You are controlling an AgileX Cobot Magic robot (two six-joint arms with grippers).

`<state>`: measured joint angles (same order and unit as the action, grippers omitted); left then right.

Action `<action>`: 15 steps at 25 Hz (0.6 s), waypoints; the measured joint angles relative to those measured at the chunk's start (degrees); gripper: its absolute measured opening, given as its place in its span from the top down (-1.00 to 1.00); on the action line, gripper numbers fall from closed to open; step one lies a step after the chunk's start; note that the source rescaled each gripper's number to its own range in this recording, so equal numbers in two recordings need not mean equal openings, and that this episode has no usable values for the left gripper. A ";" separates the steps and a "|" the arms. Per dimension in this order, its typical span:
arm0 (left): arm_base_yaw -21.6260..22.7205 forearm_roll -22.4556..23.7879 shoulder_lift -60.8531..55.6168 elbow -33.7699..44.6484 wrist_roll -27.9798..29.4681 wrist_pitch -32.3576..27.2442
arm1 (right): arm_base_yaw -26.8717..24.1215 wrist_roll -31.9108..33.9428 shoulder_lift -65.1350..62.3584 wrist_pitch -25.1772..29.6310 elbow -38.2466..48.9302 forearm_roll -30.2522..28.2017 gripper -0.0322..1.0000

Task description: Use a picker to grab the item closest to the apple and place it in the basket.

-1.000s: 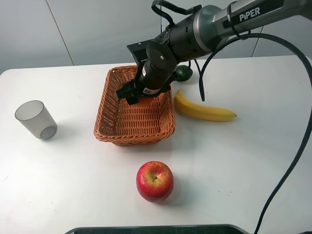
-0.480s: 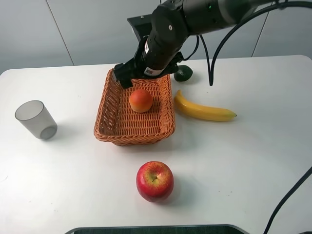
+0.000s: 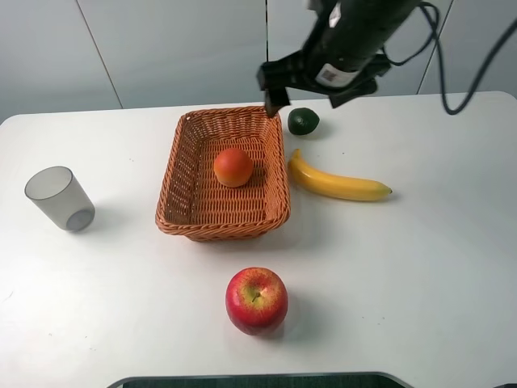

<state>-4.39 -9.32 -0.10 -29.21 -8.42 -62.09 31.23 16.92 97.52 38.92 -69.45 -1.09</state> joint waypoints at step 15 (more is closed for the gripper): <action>0.00 0.00 0.00 0.00 0.00 0.00 | -23.47 -3.33 -30.99 7.47 20.39 0.36 -1.00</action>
<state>-4.39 -9.32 -0.10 -29.21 -8.42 -62.09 7.76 13.59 66.54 46.38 -49.05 -0.73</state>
